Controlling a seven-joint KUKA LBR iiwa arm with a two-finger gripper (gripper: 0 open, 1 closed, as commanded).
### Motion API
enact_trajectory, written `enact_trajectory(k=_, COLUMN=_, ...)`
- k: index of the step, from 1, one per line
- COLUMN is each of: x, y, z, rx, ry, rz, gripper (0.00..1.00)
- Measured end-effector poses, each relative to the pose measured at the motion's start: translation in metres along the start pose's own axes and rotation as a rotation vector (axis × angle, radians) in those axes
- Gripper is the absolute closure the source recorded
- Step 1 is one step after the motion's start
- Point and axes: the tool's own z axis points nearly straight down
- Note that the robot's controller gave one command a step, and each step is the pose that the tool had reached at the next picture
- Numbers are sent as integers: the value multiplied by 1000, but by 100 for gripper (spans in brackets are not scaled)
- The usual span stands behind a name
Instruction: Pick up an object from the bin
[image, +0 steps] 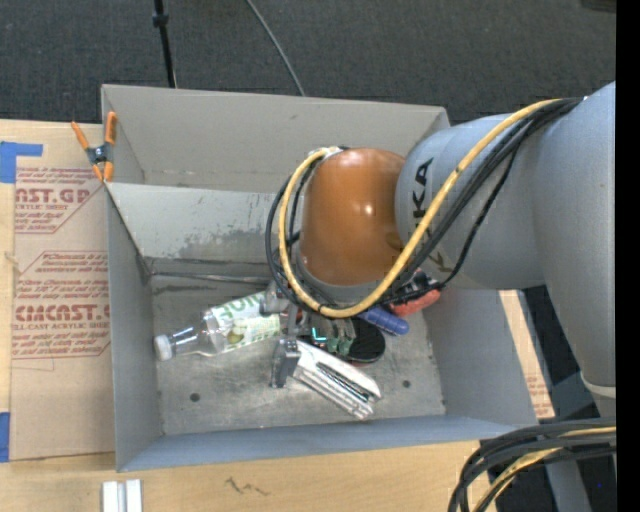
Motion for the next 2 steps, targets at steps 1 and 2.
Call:
enact_trajectory(k=1, x=-2, y=-1, z=-4, rx=-1, ry=-8, rz=1, gripper=0)
enact_trajectory(k=2, x=-40, y=45, z=48, rx=-4, ry=-30, rz=-81, gripper=0)
